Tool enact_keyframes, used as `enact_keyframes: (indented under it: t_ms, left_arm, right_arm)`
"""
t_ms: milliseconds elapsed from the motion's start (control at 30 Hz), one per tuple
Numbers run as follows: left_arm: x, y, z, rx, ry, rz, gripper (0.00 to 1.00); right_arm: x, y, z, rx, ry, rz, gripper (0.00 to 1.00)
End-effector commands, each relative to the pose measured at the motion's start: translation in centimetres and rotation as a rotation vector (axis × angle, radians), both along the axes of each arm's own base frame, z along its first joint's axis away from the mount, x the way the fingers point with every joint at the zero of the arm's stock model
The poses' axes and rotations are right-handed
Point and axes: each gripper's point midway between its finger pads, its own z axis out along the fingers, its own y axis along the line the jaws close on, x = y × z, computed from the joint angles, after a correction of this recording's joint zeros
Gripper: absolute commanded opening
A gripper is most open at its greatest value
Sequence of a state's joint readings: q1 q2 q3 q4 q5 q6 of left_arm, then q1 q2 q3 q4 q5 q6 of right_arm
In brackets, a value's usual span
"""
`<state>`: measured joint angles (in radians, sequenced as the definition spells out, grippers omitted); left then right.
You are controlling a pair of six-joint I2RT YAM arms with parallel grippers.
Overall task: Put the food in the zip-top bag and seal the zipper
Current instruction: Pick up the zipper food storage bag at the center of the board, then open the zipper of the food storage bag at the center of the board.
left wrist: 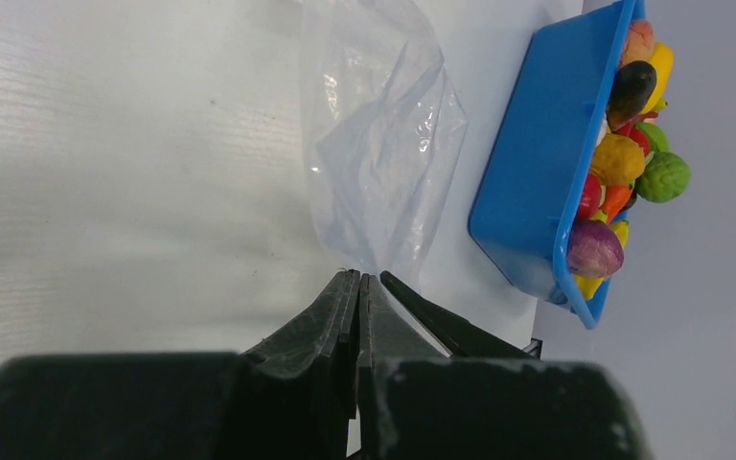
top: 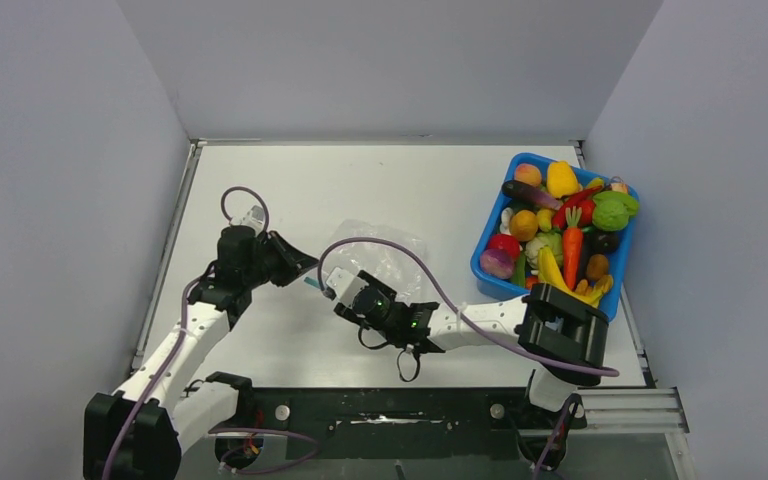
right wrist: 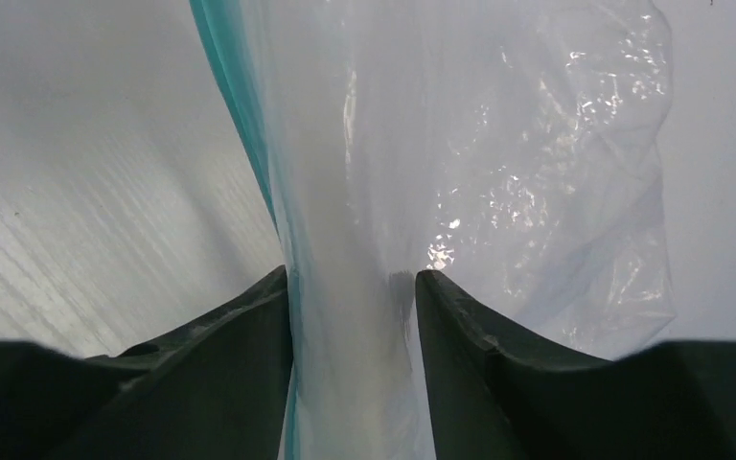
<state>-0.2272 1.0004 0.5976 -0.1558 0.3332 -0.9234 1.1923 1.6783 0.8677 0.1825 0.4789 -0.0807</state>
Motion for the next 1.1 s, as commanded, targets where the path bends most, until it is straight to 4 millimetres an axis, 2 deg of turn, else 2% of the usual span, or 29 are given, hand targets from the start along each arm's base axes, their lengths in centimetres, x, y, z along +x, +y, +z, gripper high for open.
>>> enact_keyframes:
  t_ms: [0,167,267,367,500,600,700,800,900,1000,1067]
  left_arm:
    - [0.5,-0.2,3.7,-0.019,-0.084,-0.024,0.0]
    - [0.1,-0.9,5.1,-0.114,-0.117,-0.026,0.0]
    - [-0.1,-1.0,5.9,-0.148,-0.135,-0.024,0.0]
    - [0.0,-0.7,6.7,-0.118,-0.163,-0.032,0.15]
    - [0.8,0.9,9.2,0.007,-0.219,-0.021,0.37]
    - [0.9,2.1,11.7,0.09,-0.269,0.009,0.46]
    - [0.6,2.7,14.6,0.131,-0.347,0.015,0.58]
    - [0.0,3.3,16.2,0.15,-0.389,0.037,0.59]
    - [-1.0,3.0,17.7,0.109,-0.448,0.029,0.59]
    - [-2.3,1.7,17.9,0.02,-0.487,-0.032,0.59]
    - [-2.9,0.7,17.5,-0.05,-0.495,-0.068,0.55]
  right_arm:
    - [0.3,0.6,4.6,0.19,-0.043,-0.048,0.43]
    - [0.1,-1.0,4.6,0.237,-0.028,-0.113,0.28]
    - [0.2,-1.3,5.5,0.28,-0.022,-0.137,0.21]
    - [0.3,-1.1,6.7,0.355,0.011,-0.137,0.19]
    - [0.9,-0.7,8.1,0.496,0.101,-0.146,0.15]
    - [0.7,0.3,9.6,0.573,0.155,-0.103,0.13]
    - [1.0,0.3,11.4,0.632,0.16,-0.11,0.12]
    - [1.5,0.0,12.4,0.674,0.189,-0.122,0.12]
    - [2.3,-0.8,13.4,0.721,0.213,-0.158,0.12]
    - [2.2,-1.0,15.0,0.806,0.239,-0.14,0.12]
    - [1.8,-0.9,16.2,0.862,0.246,-0.11,0.12]
